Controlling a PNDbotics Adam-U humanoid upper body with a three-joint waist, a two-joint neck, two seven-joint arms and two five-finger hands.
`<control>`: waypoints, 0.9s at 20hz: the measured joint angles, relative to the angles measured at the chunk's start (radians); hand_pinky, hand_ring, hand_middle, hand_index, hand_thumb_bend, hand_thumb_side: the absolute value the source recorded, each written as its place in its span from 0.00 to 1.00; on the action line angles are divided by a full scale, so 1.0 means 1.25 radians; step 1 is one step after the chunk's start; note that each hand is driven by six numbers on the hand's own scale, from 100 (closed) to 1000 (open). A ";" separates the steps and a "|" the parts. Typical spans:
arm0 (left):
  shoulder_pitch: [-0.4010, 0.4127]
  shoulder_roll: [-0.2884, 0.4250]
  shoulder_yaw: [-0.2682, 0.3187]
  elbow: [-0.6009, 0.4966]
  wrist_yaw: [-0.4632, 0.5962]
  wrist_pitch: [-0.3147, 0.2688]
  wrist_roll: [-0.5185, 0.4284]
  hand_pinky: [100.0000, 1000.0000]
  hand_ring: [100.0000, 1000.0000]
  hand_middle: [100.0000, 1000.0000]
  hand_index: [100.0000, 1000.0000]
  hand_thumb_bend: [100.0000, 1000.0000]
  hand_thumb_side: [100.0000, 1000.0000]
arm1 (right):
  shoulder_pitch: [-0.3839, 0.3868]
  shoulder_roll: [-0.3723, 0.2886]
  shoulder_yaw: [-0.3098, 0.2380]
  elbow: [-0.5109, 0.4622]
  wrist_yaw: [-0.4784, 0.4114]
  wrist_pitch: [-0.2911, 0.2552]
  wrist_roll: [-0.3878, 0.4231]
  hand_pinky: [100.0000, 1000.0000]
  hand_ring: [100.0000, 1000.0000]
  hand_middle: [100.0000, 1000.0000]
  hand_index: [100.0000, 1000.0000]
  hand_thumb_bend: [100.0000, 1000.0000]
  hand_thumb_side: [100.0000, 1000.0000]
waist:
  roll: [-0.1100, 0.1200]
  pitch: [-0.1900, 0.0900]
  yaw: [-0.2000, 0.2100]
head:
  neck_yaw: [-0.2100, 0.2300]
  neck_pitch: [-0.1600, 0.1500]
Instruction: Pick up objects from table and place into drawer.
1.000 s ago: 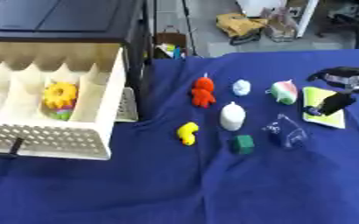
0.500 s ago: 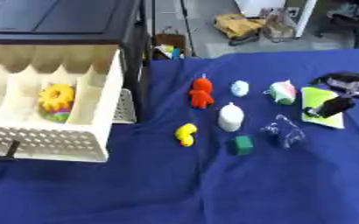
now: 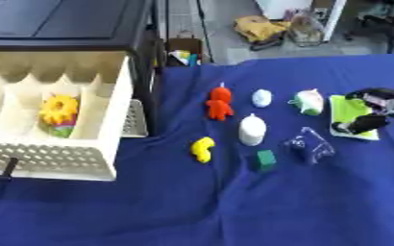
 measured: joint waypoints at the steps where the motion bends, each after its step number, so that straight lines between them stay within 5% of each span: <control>1: -0.001 -0.002 0.000 0.000 0.000 0.000 0.000 0.38 0.64 0.53 0.76 0.09 0.96 | 0.002 0.001 0.000 0.000 -0.005 0.000 0.001 0.95 1.00 0.98 1.00 0.38 0.44 | 0.000 0.001 0.000 | 0.000 0.000; 18: -0.003 -0.002 -0.004 0.000 -0.006 0.002 0.002 0.38 0.64 0.53 0.77 0.09 0.96 | 0.022 0.003 -0.009 -0.043 -0.071 0.018 -0.028 0.94 1.00 0.93 1.00 0.34 0.54 | 0.000 0.001 -0.004 | 0.002 -0.006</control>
